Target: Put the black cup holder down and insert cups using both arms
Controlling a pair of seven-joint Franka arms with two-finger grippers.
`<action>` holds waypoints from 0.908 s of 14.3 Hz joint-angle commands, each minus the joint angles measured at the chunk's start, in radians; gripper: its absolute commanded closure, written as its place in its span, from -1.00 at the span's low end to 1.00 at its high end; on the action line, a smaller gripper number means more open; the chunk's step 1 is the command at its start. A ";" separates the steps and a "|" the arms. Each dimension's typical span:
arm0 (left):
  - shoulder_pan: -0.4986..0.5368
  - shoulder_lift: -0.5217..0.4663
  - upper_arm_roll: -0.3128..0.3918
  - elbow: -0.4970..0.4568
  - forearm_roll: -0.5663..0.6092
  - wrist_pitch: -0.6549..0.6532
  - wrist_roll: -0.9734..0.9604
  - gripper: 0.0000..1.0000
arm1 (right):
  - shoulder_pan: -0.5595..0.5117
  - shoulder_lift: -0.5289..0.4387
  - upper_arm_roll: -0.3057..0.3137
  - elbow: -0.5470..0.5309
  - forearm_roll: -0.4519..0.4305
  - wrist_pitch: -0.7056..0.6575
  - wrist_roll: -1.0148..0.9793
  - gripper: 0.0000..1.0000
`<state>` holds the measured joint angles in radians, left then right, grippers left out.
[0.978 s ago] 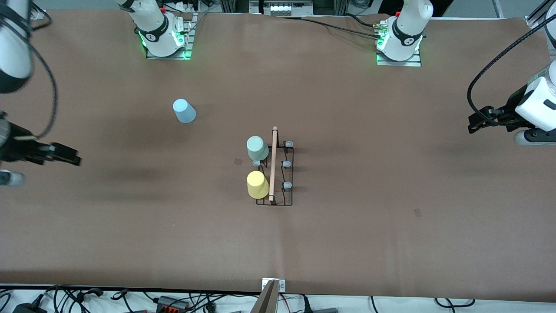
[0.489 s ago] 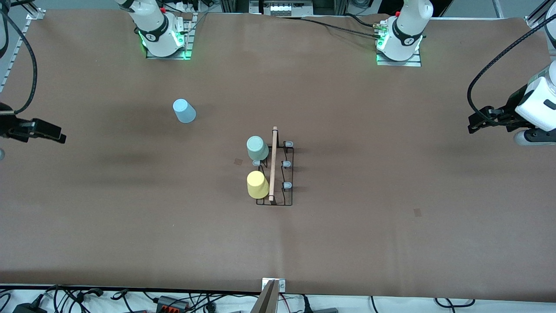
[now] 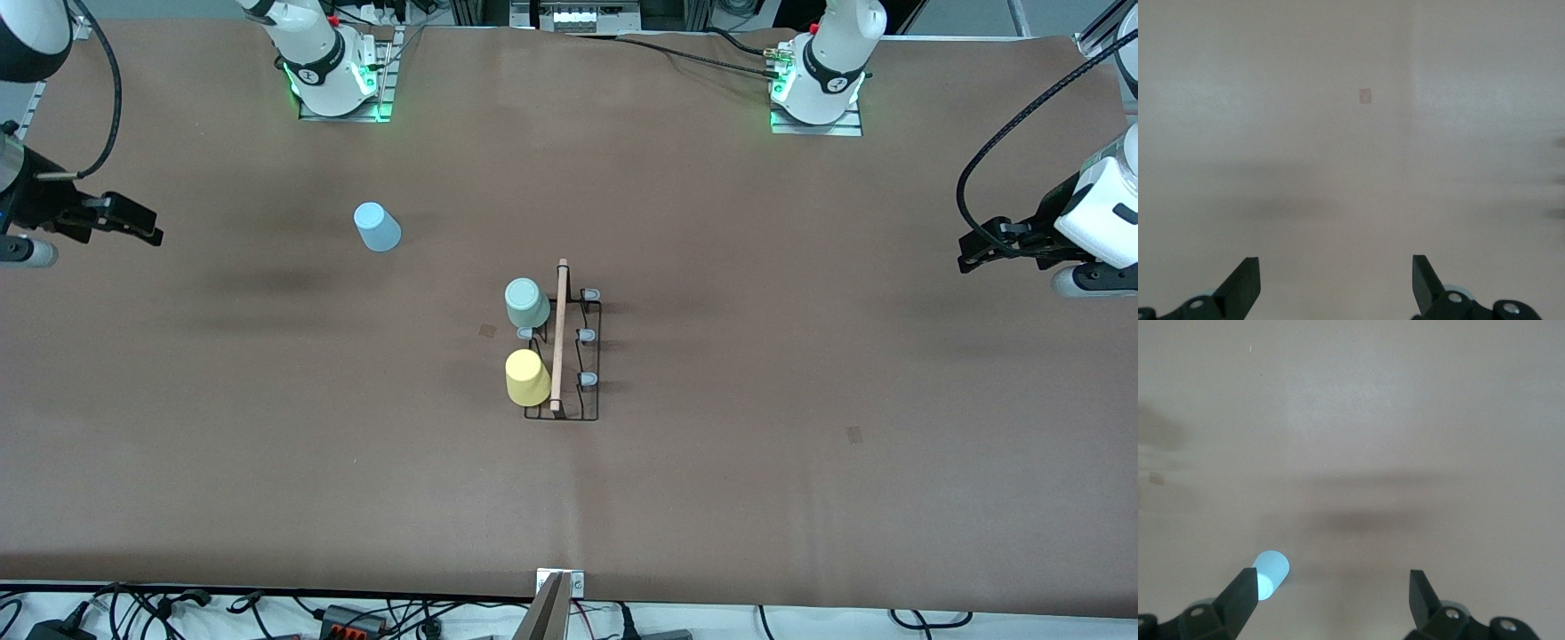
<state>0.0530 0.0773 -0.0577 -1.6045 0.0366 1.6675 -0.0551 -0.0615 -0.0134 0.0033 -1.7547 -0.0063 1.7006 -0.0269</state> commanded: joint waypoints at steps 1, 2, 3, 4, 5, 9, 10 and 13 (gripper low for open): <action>0.002 0.004 0.001 0.015 -0.006 -0.014 0.003 -1.00 | 0.005 -0.027 0.000 -0.028 -0.009 0.027 -0.005 -1.00; 0.002 0.004 0.001 0.015 -0.006 -0.014 0.003 -1.00 | 0.005 -0.027 0.000 -0.025 0.002 0.024 0.001 -1.00; 0.002 0.004 0.001 0.015 -0.006 -0.014 0.003 -1.00 | 0.006 -0.025 0.000 -0.019 0.002 0.022 0.001 -1.00; 0.002 0.004 0.001 0.015 -0.006 -0.014 0.003 -1.00 | 0.008 -0.025 0.003 -0.014 0.000 0.027 0.001 -1.00; 0.002 0.004 0.001 0.017 -0.006 -0.014 0.003 -1.00 | 0.008 -0.025 0.004 -0.012 0.000 0.027 0.002 -1.00; 0.002 0.004 0.001 0.017 -0.006 -0.014 0.003 -1.00 | 0.008 -0.027 0.004 -0.012 -0.007 0.019 -0.010 -1.00; 0.002 0.004 0.001 0.015 -0.006 -0.014 0.003 -1.00 | 0.008 -0.028 0.004 -0.012 -0.004 0.016 -0.008 -1.00; 0.002 0.004 0.001 0.017 -0.006 -0.014 0.003 -1.00 | 0.008 -0.033 0.004 -0.012 -0.001 0.010 -0.008 -1.00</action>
<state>0.0530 0.0773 -0.0576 -1.6045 0.0366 1.6675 -0.0551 -0.0589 -0.0224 0.0090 -1.7590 -0.0060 1.7179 -0.0268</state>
